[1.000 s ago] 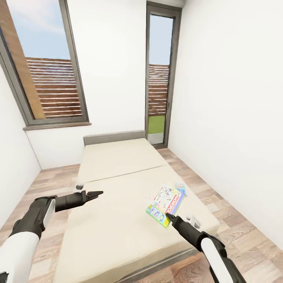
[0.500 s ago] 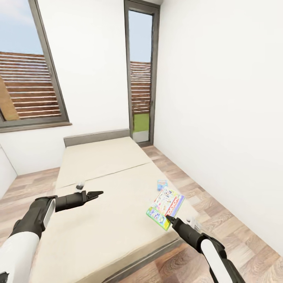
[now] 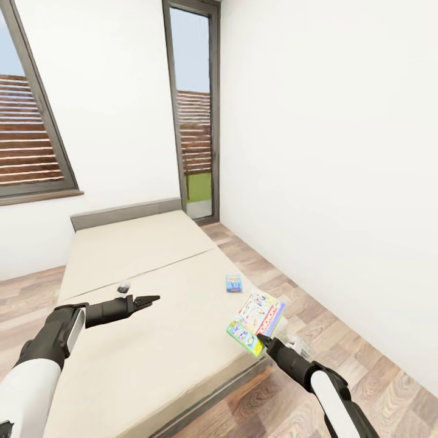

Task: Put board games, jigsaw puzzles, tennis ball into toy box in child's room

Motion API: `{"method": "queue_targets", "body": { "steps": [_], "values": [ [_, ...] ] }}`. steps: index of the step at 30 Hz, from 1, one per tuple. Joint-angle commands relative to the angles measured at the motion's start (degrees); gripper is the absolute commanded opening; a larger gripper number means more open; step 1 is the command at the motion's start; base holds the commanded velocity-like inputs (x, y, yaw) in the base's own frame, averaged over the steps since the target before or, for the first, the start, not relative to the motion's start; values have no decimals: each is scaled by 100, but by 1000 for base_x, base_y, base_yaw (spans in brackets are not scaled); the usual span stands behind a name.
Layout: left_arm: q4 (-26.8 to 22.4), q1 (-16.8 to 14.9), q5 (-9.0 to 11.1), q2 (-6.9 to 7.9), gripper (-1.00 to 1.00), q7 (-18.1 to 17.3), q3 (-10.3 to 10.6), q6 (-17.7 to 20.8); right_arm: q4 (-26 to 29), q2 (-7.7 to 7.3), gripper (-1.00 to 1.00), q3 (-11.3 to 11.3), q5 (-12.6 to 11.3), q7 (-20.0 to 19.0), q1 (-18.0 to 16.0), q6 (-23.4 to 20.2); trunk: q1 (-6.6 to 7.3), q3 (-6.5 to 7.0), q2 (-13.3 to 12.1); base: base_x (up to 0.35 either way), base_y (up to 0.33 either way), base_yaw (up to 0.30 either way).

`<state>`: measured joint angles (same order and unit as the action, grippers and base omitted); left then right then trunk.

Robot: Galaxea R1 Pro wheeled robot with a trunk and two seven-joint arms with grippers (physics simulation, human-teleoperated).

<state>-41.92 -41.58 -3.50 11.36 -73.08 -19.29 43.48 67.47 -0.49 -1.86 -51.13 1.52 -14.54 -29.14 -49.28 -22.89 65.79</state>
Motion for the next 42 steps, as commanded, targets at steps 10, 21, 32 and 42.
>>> {"method": "queue_targets", "body": {
  "steps": [10,21,32,42],
  "values": [
    [-5,1,-44,-3,100,-37,-14,-123,-90,-4,-100,1,-42,15,-5,-13,176,82,-316,0,0,-224],
    [-4,1,-45,-18,100,-30,-11,-127,-93,-4,-100,3,-55,15,-5,-13,417,239,-757,0,0,-242],
    [-5,1,-45,-20,100,-30,-14,-129,-93,-4,-100,10,-55,15,-5,-7,659,451,-1199,0,0,-276],
    [-5,1,-45,-20,100,-30,-12,-129,-93,-4,-100,-23,-61,15,-5,280,878,665,-1600,0,0,-278]
  ]
}}
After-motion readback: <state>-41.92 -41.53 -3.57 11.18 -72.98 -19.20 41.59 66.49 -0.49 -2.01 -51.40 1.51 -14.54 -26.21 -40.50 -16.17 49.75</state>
